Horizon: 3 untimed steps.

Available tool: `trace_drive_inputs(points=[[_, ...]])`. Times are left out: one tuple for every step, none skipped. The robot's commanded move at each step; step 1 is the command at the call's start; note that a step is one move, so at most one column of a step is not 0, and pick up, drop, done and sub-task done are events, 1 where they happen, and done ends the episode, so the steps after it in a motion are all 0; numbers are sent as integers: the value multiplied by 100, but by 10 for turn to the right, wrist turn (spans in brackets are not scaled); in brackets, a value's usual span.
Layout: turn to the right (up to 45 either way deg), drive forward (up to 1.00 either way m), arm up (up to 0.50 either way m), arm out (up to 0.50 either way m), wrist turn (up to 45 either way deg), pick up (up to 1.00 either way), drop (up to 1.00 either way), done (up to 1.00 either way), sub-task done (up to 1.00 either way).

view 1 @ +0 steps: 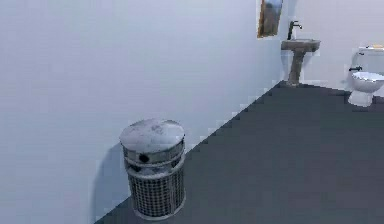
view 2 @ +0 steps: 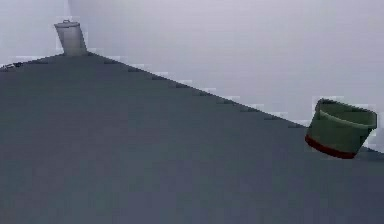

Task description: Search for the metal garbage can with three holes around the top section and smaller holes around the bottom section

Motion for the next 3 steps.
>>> trace_drive_inputs(points=[[0, 25, 0, 0, 0, 0, 0, 0, 0], [-120, 0, 0, 0, 0, 0, 0, 0, 0], [0, 0, 0, 0, 0, 0, 0, 100, 0]])
